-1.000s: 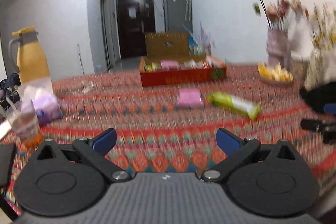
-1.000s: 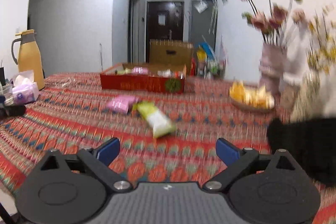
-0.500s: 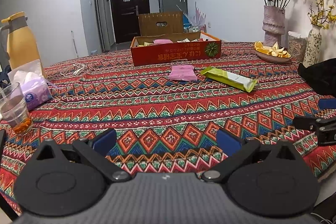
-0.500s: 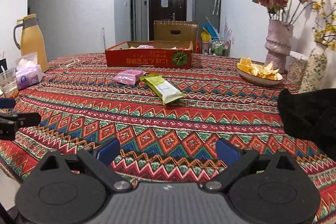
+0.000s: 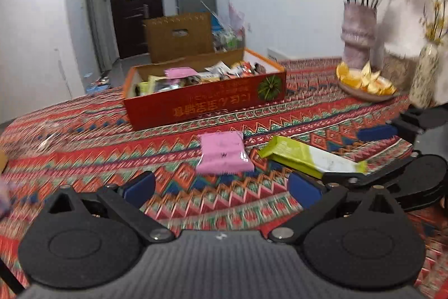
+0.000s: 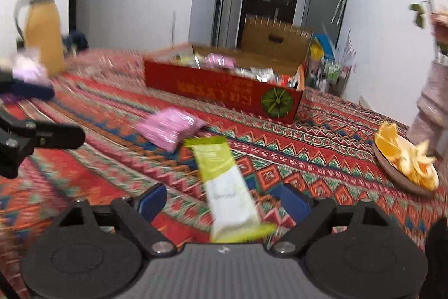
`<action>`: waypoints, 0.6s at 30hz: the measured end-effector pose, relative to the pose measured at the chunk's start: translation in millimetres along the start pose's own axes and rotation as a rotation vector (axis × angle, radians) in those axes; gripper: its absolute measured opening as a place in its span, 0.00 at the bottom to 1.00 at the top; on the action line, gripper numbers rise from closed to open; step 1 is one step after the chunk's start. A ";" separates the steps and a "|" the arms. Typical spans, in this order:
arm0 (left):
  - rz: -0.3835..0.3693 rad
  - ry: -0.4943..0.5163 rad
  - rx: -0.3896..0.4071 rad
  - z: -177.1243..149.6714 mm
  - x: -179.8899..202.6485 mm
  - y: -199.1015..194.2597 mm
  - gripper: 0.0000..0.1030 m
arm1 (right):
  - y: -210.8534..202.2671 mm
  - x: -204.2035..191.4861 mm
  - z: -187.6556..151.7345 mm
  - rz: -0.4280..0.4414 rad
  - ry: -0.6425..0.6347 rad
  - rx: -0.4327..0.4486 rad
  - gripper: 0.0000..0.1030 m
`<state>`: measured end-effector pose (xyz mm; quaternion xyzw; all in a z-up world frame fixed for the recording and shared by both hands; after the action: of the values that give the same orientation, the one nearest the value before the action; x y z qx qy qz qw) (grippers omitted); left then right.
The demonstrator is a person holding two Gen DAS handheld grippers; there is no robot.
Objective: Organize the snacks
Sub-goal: 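Grasp a pink packet with the left tool while the right tool grasps a yellow-green bar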
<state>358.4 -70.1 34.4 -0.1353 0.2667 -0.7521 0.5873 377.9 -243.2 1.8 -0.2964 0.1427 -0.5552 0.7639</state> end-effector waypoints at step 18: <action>-0.085 -0.078 -0.053 14.5 -6.4 147.3 0.61 | 68.0 55.7 -3.5 0.012 0.194 -0.020 0.48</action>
<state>487.1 -92.3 -35.6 -0.1913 0.2575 -0.7631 0.5611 447.0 -282.0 -36.3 -0.2482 0.2233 -0.5753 0.7467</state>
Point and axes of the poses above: each gripper's, at about its wrist camera, not at the fingertips, and y roughly the way its jaws point, x to its right, z to its top, the point moved 2 cm from there along y, roughly the way its jaws point, and after that the axes turned 1 degree about y, right-handed, at the moved point
